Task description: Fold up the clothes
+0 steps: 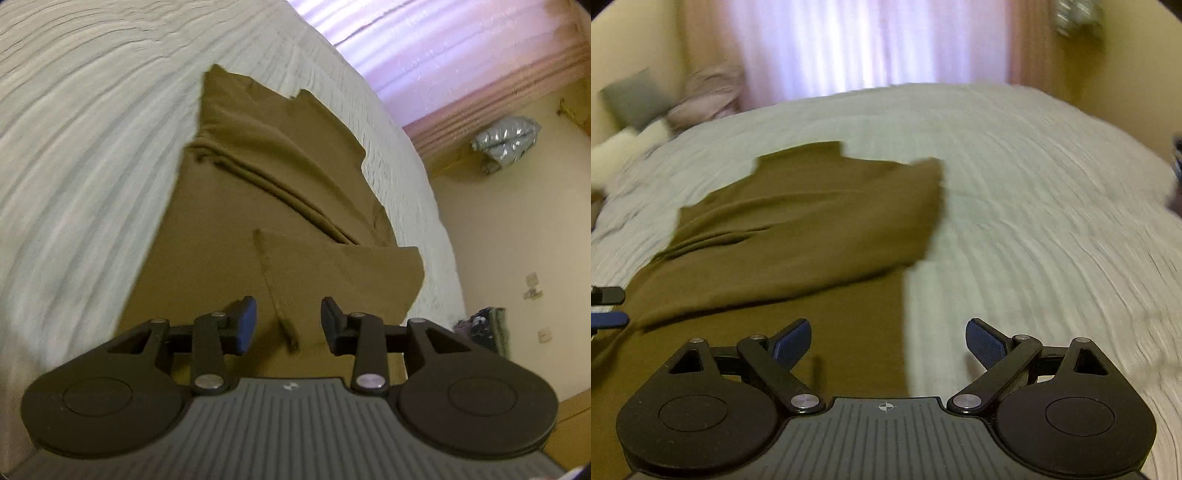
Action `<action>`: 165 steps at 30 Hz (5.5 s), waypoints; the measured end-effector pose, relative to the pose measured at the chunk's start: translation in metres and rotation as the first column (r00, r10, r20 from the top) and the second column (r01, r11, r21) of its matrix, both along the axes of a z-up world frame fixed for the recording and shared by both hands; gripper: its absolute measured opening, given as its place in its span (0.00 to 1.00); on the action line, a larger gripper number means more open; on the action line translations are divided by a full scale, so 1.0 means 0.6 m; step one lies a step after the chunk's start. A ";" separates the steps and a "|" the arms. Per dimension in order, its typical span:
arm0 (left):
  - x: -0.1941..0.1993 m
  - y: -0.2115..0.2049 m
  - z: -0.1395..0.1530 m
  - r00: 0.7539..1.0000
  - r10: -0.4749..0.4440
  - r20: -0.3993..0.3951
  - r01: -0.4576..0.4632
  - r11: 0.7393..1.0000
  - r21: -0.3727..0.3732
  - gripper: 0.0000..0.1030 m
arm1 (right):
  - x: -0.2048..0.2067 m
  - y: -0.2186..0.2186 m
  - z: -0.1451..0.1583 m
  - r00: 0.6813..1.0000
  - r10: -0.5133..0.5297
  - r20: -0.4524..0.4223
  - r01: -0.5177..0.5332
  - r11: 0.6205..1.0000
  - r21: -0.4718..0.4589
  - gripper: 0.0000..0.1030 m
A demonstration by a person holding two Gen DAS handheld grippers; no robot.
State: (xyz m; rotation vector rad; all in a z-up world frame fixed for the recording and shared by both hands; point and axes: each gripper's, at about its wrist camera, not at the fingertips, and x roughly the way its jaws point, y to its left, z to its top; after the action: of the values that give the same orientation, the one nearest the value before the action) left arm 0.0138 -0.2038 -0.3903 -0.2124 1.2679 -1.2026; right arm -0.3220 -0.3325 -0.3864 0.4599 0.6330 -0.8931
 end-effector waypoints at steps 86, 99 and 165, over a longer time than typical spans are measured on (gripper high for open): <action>0.101 -0.174 0.014 0.786 0.042 0.617 -0.145 0.982 0.119 0.02 | 0.099 -0.158 -0.056 0.957 0.258 -0.134 -0.279 0.944 -0.173 0.37; 0.069 -0.182 0.027 0.771 -0.229 0.594 0.211 0.972 0.101 0.33 | 0.073 -0.174 -0.041 0.982 0.178 -0.062 -0.184 0.974 -0.128 0.37; 0.172 -0.089 -0.012 0.956 0.171 0.239 -0.153 0.984 -0.090 0.38 | 0.160 -0.087 -0.072 0.752 0.391 -0.531 -0.622 0.687 -0.375 0.45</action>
State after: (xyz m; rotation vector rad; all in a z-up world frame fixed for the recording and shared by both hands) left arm 0.1170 -0.2573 -0.3972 -0.2084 0.9740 -1.0962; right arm -0.2258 -0.3844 -0.4294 -0.4358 0.8098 -0.5653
